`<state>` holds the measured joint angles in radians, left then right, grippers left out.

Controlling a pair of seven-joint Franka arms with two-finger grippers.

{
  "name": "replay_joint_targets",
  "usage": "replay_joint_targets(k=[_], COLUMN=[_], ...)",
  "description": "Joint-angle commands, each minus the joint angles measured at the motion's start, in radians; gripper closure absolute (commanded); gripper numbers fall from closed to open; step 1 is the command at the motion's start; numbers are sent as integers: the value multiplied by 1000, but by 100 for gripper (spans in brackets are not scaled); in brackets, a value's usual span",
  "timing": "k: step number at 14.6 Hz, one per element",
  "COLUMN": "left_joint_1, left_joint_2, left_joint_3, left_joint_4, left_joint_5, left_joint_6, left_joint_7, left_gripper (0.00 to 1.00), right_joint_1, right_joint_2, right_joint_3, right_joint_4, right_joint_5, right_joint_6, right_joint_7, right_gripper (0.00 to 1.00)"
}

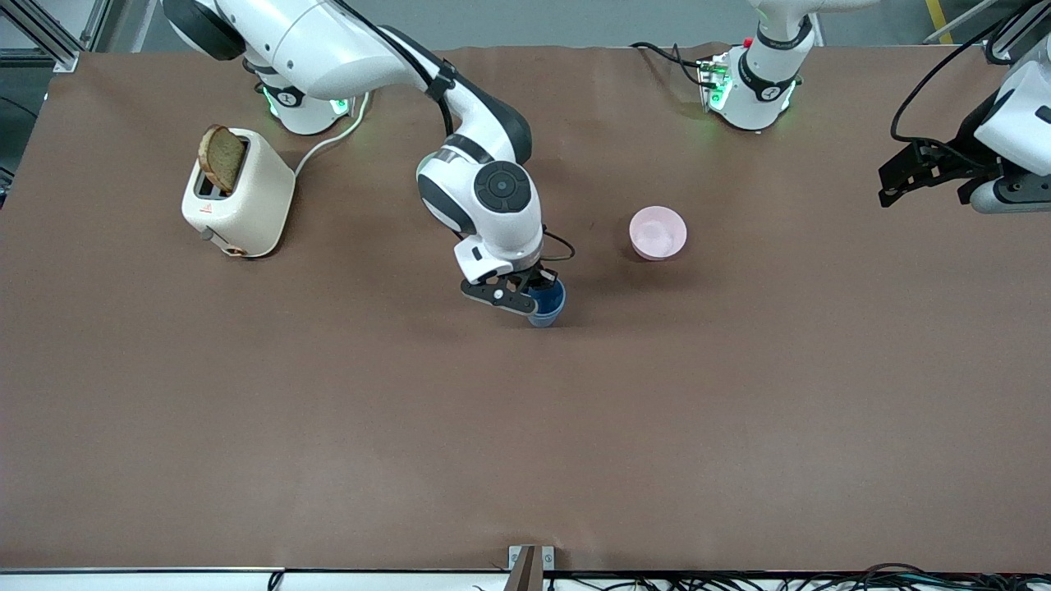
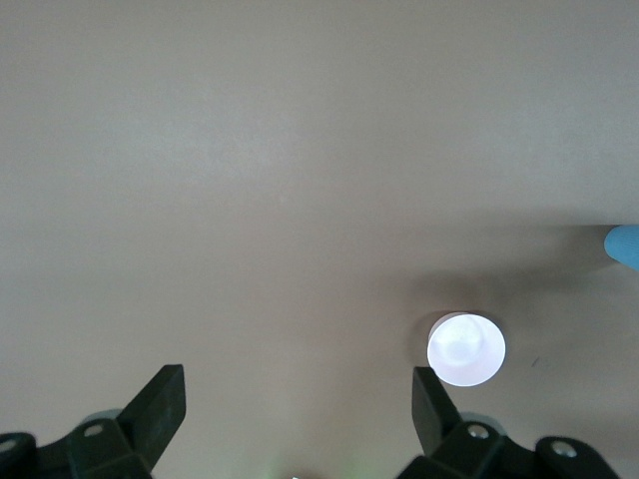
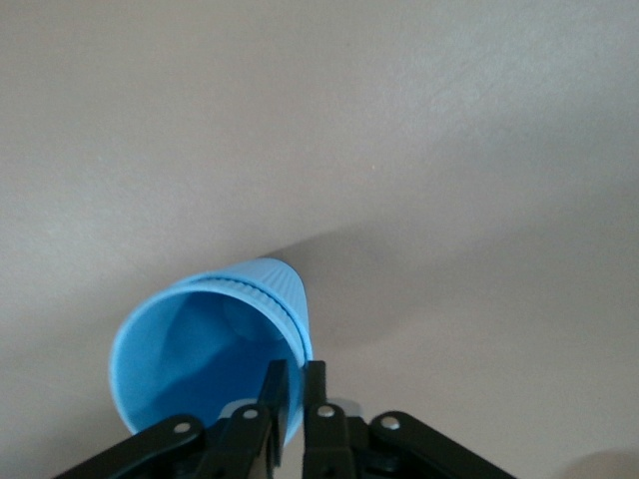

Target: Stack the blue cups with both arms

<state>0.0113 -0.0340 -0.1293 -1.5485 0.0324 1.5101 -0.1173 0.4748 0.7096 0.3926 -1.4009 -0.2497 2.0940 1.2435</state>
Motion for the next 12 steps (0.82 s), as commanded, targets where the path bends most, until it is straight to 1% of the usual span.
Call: replay_joint_targets(k=[1, 2, 3, 5, 7, 9, 10, 12], left_joint_1=[10, 12, 10, 10, 12, 12, 12, 12], left_joint_2=[2, 3, 2, 2, 3, 2, 2, 2], left_joint_3=[-6, -4, -4, -4, -4, -4, -3, -3], left_joint_4=[10, 10, 10, 10, 10, 10, 10, 10], left_joint_5=[-9, -11, -12, -12, -14, -16, -16, -16], left_joint_6=[4, 4, 4, 4, 4, 4, 4, 4], left_joint_7=[16, 16, 16, 16, 16, 16, 16, 16], left_gripper=[0, 0, 0, 0, 0, 0, 0, 0], right_joint_1=[-42, -59, -77, -123, -206, -290, -347, -421], right_joint_2=[-73, -117, -142, -223, -306, -395, -432, -487], right_joint_3=[6, 6, 5, 5, 6, 5, 6, -1], right_joint_4=[8, 8, 8, 8, 2, -1, -1, -1], right_joint_5=[-14, -13, -14, -19, -19, -19, -7, 3], right_joint_6=[-34, -48, -55, -84, -164, -305, -346, -428], right_joint_7=[5, 4, 2, -1, -12, -134, -207, -315], right_gripper=[21, 0, 0, 0, 0, 0, 0, 0])
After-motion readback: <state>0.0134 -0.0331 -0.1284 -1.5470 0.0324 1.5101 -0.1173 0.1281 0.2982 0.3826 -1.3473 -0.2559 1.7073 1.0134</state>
